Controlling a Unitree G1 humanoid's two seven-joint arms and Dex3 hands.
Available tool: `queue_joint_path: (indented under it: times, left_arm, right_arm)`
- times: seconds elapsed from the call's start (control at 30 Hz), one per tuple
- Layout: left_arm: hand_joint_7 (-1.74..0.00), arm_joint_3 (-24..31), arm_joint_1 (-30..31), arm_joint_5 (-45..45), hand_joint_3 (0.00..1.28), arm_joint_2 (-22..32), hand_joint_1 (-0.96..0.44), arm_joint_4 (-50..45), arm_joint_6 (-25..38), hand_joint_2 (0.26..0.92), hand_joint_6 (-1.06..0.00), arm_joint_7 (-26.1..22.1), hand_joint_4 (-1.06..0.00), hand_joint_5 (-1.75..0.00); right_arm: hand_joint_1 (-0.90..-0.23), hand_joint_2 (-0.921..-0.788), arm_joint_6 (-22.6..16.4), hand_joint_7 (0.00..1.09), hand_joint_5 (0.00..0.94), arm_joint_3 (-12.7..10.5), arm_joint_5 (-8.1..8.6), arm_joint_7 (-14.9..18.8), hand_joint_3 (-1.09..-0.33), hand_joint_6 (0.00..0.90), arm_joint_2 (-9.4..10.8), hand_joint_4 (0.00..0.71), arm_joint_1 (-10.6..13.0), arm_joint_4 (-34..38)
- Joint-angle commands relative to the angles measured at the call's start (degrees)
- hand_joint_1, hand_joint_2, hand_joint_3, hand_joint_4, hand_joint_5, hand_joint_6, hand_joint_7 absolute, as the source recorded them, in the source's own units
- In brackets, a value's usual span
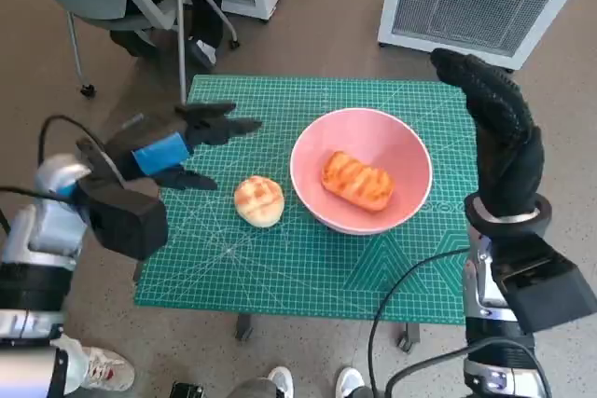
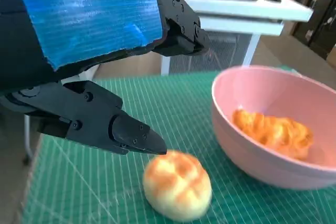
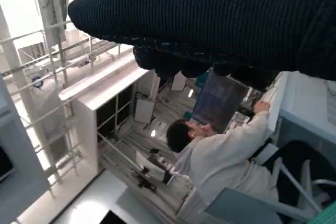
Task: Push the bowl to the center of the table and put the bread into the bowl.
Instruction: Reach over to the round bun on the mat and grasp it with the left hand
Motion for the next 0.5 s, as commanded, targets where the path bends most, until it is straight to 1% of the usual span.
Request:
queue_joint_path:
  times: [0.03,0.27,0.5]
  left_arm:
    - [-0.03,-0.96,0.82,-0.01,0.0,-1.23,-0.1,0.79,0.33,0.843,-0.44,-0.34,-0.32,-0.01]
    - [-0.02,-2.8,0.1,0.9,0.0,-2.43,-0.11,5.43,-0.74,0.851,-0.44,-0.58,-0.33,-0.01]
    - [-0.01,-5.39,-1.42,3.13,0.01,-4.56,-0.14,10.54,-0.93,0.859,-0.44,-0.14,-0.33,0.0]
  right_arm:
    - [-0.581,-0.921,0.89,0.69,0.0,0.27,1.01,1.34,-0.743,-0.001,-0.23,0.285,0.49,0.6]
    - [-0.577,-0.921,1.58,0.7,0.001,0.17,1.71,2.1,-0.743,-0.001,-0.29,0.287,0.99,-0.37]
    - [-0.576,-0.921,1.86,0.7,0.001,0.14,1.69,2.28,-0.745,-0.001,-0.34,0.286,1.44,-0.92]
